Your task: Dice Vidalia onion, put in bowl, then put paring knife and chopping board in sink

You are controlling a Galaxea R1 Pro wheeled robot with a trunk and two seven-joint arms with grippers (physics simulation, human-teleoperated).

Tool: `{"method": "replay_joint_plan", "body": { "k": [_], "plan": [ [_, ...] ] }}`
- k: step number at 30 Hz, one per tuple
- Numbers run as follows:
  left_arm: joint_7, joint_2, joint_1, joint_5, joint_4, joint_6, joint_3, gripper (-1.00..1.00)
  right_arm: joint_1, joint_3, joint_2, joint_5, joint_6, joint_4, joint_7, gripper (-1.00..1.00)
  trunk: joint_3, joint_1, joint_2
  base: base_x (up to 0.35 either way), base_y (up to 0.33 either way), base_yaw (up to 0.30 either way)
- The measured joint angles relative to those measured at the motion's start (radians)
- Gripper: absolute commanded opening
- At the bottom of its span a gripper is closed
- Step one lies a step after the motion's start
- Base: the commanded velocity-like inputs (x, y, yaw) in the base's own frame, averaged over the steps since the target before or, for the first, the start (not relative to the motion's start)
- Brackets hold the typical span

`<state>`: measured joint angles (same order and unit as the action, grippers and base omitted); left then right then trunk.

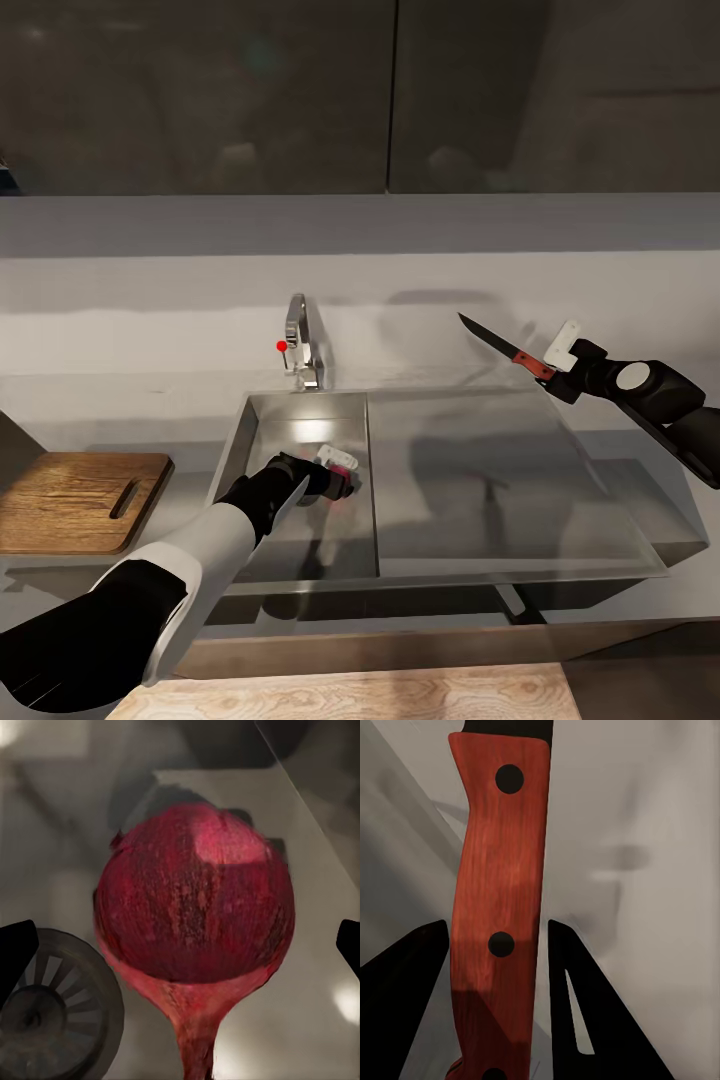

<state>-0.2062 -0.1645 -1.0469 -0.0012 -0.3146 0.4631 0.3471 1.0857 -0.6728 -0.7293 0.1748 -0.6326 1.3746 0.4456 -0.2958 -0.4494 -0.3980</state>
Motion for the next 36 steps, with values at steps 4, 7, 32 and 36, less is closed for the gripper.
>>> {"method": "replay_joint_plan", "body": {
  "k": [4, 7, 32, 36],
  "plan": [
    [0.001, 0.0, 0.0, 0.0, 0.0, 0.0, -0.001, 1.0, 0.0, 0.0, 0.0, 0.0, 0.0, 0.0, 0.0, -1.0, 0.0, 0.0, 0.0, 0.0, 0.0, 0.0],
    [0.002, 0.001, 0.0, 0.0, -0.001, -0.003, -0.003, 1.0, 0.0, 0.0, 0.0, 0.0, 0.0, 0.0, 0.0, -1.0, 0.0, 0.0, 0.0, 0.0, 0.0, 0.0],
    [0.004, 0.002, 0.0, 0.001, -0.001, -0.055, -0.003, 1.0, 0.0, 0.0, 0.0, 0.001, 0.0, 0.0, 0.0, -1.0, -0.001, 0.0, 0.0, 0.0, 0.0, 0.0],
    [0.004, 0.002, 0.0, 0.001, -0.001, -0.056, -0.003, 1.0, 0.0, 0.0, 0.0, 0.001, -0.001, 0.0, 0.001, -1.0, -0.003, 0.0, 0.0, 0.0, 0.0, 0.0]
  ]
}}
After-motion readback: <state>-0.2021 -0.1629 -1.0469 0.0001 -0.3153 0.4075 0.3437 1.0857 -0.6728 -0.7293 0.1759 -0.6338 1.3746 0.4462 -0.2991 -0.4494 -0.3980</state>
